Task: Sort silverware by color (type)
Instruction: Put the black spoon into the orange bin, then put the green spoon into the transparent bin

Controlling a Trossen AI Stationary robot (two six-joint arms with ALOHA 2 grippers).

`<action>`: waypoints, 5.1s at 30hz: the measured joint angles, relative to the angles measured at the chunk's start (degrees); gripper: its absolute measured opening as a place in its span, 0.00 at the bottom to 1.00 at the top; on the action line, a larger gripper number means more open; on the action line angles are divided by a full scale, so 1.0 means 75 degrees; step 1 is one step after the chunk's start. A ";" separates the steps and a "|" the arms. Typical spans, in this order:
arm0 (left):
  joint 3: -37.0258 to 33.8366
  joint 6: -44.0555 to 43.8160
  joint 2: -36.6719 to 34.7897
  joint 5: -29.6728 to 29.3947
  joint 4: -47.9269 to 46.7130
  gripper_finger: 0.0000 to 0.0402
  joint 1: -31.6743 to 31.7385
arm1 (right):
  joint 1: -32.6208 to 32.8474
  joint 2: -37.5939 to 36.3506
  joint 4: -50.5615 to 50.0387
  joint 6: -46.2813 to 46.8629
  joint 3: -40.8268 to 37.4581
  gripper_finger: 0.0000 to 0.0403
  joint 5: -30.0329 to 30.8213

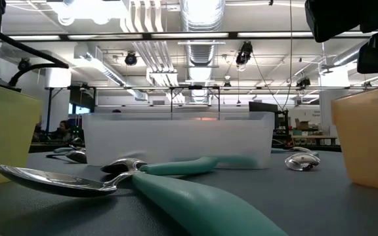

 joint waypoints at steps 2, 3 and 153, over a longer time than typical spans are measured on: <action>0.0001 -0.0191 -0.0027 -0.0016 0.0059 0.03 0.0000 | 0.0000 -0.0017 -0.0004 0.0000 0.0000 0.37 -0.0021; 0.0013 -0.0276 -0.0037 -0.0030 0.0057 0.03 0.0002 | 0.0000 -0.0041 -0.0010 0.0003 0.0000 0.37 -0.0022; 0.7333 -0.0889 0.1409 -0.3098 -0.4772 0.22 0.1585 | 0.1617 -0.0391 -0.0237 0.0542 -0.0012 0.26 -0.1192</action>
